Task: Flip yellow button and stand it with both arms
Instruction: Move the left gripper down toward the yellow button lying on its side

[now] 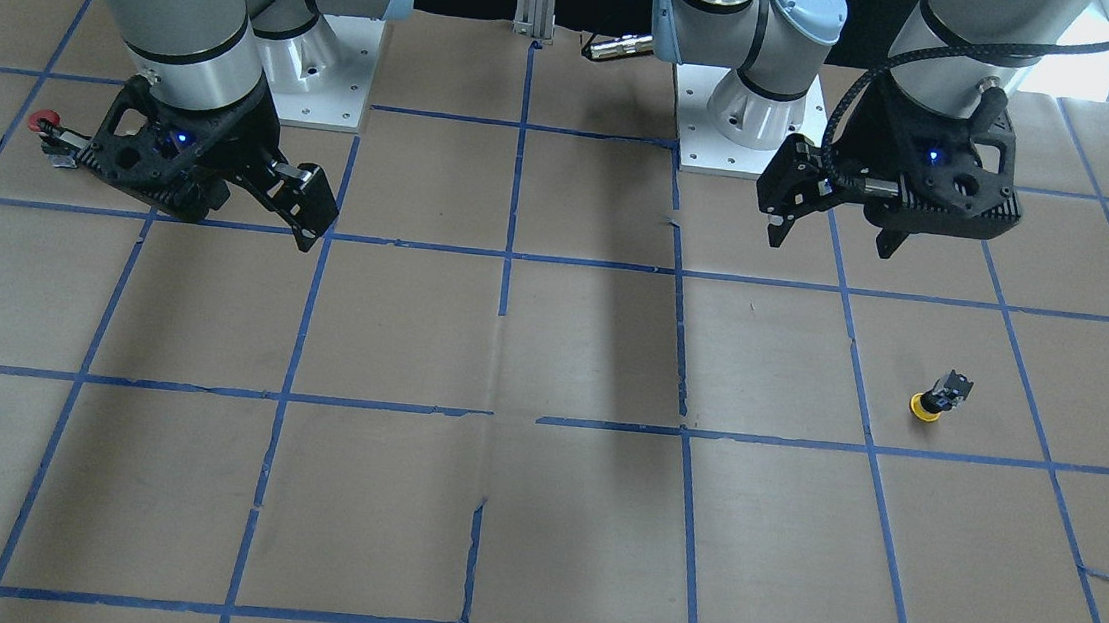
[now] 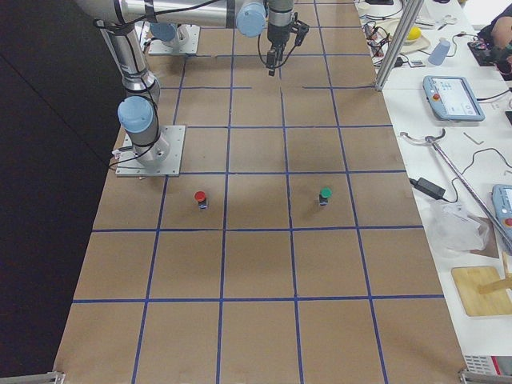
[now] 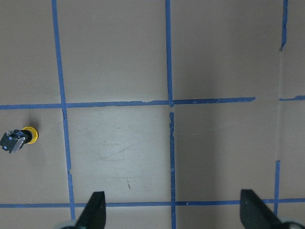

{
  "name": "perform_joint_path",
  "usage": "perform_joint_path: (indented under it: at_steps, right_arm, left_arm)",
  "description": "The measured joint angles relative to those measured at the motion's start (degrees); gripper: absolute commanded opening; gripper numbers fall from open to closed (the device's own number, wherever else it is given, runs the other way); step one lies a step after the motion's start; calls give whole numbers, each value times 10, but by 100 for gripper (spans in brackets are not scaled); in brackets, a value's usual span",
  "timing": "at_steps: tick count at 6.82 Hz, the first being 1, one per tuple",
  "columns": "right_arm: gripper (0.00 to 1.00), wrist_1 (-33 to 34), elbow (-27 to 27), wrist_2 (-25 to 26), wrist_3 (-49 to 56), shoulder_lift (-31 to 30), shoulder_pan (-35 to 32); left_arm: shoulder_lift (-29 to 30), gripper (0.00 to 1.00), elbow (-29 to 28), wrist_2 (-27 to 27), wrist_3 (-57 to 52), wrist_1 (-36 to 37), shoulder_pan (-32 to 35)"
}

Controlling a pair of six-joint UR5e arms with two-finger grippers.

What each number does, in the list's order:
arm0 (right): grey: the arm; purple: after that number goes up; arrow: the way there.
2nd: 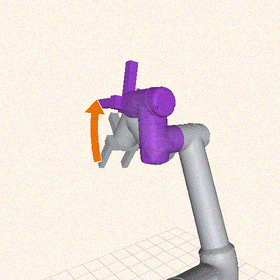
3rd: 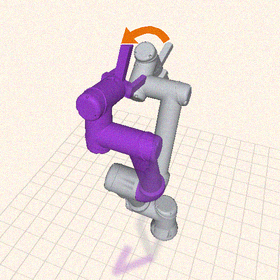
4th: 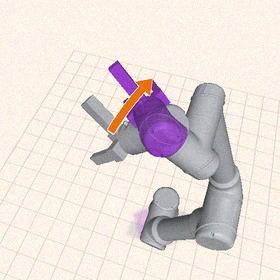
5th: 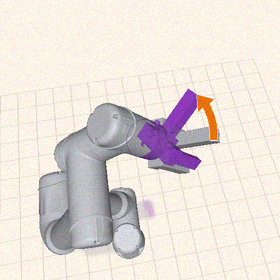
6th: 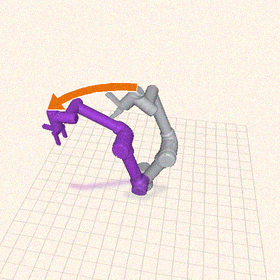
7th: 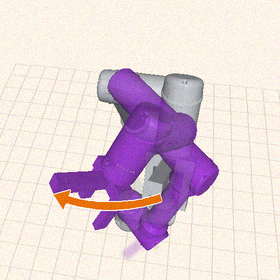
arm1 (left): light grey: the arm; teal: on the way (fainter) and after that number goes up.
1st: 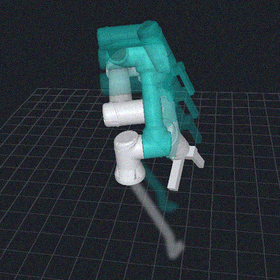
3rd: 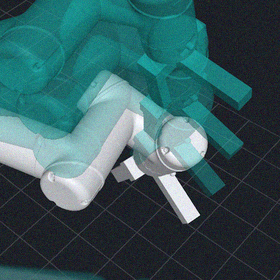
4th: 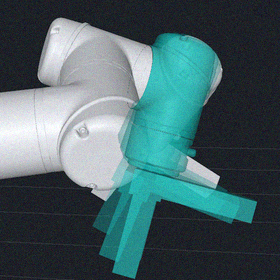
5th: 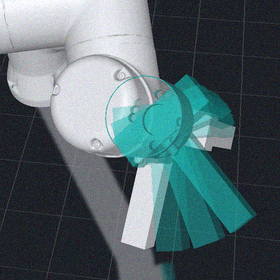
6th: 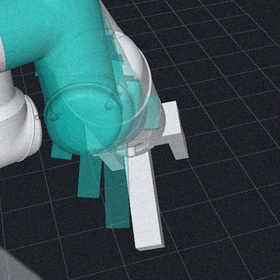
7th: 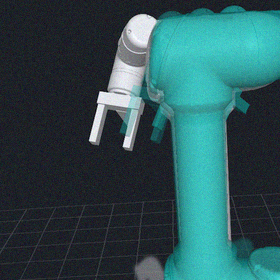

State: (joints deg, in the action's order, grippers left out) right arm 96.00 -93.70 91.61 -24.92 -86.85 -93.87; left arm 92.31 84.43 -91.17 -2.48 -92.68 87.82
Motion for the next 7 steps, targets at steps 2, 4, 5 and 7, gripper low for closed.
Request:
perform_joint_path:
  at_steps: [2, 4, 5, 7]
  right_arm:
    - [100, -3, -4, 1, 29, -7, 4]
    - [100, -10, -7, 1, 48, -32, 9]
    - [100, -13, -9, 0, 72, -40, 10]
    - [100, -21, -12, -1, 126, -50, 11]
  left_arm:
    - [5, 100, 4, -1, -4, 1, -6]
    - [13, 100, 20, -3, -58, 3, -28]
    - [17, 100, 45, -2, -102, 18, -59]
    - [35, 100, 125, 0, -219, 119, -125]
